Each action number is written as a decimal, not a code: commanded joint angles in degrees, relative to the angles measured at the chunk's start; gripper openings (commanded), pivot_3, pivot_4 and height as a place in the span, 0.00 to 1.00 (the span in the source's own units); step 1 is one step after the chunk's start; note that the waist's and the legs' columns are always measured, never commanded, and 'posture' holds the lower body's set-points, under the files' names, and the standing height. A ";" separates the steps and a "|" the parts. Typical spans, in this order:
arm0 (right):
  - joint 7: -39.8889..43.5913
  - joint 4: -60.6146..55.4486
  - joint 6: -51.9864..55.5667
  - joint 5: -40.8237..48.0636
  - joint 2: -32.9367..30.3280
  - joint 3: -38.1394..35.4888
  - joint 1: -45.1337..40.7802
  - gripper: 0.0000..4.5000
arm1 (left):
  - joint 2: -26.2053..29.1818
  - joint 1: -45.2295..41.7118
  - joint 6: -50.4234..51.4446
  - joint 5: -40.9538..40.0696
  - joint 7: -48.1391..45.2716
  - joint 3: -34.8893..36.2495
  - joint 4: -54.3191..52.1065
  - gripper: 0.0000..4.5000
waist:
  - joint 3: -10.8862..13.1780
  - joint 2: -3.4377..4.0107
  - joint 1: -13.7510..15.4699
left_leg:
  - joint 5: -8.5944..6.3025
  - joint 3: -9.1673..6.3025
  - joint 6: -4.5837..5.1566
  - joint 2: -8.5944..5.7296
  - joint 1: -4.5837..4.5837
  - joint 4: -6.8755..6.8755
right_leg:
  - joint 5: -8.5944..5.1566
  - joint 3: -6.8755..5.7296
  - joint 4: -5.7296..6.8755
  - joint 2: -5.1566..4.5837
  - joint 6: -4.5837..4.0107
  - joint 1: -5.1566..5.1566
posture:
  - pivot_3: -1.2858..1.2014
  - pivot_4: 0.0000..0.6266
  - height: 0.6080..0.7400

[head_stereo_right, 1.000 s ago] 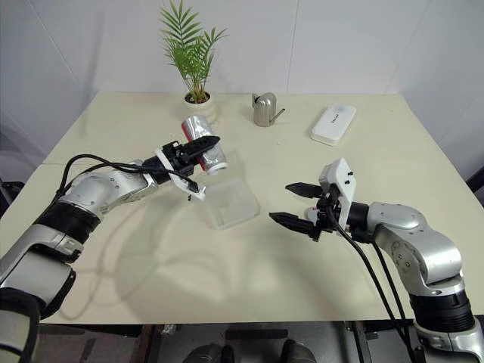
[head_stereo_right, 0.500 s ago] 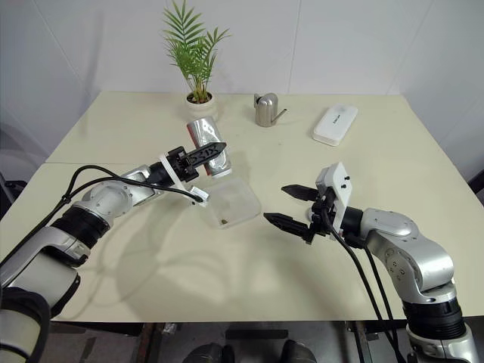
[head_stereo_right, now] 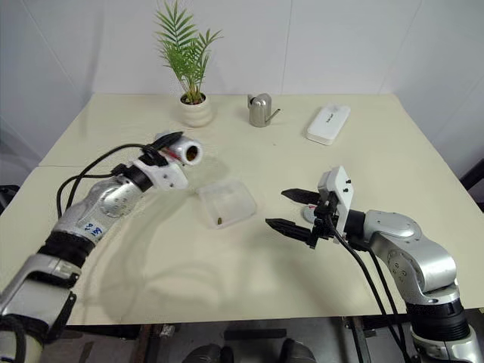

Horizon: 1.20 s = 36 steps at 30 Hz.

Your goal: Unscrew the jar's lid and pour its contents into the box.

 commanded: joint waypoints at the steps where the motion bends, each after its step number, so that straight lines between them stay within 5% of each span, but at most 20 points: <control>1: 1.41 0.36 -2.30 -0.85 -0.41 -0.17 -0.49 0.99 | -2.26 1.20 18.15 -20.53 -11.68 12.76 -5.01 0.43 | 0.00 -0.01 -0.02 | 0.00 -0.05 0.01 -0.01 0.00 0.09 | 0.03 -0.02 0.04 0.00 0.02 0.05 | 0.52 0.24 1.00; 8: 2.38 2.20 -4.22 -2.25 0.23 0.27 -1.04 0.99 | -5.88 6.07 43.39 -38.51 -8.86 33.03 -7.99 0.43 | -0.03 -0.06 -0.18 | 0.03 -0.09 0.06 -0.03 0.20 0.16 | 0.20 0.06 0.02 0.02 0.05 0.28 | 0.52 0.24 1.00; 22: 4.00 4.40 -7.52 -3.95 1.62 1.22 -3.03 0.99 | -6.82 16.43 31.46 -34.79 -10.70 36.49 -6.62 0.43 | -0.14 -0.25 0.01 | 0.00 -0.11 0.01 -0.01 0.15 0.13 | 0.24 0.04 -0.11 0.04 0.01 0.28 | 0.52 0.24 1.00; 30: 5.34 4.60 -8.23 -3.75 2.31 1.78 -4.01 1.00 | -5.29 21.49 29.39 -31.54 -10.40 36.07 -8.53 1.00 | -0.14 -0.26 -0.08 | -0.01 -0.09 0.00 0.00 0.16 0.05 | 0.24 0.04 -0.15 0.05 0.00 0.25 | 0.52 0.24 1.00; 36: 7.97 3.32 -10.31 -1.79 3.52 0.98 -5.64 1.00 | -1.71 30.29 28.01 -31.18 -12.72 38.70 -13.26 1.00 | -0.15 -0.25 -0.41 | -0.06 -0.03 -0.05 0.04 0.20 -0.02 | 0.25 0.08 -0.16 0.05 -0.01 0.20 | 0.52 0.24 1.00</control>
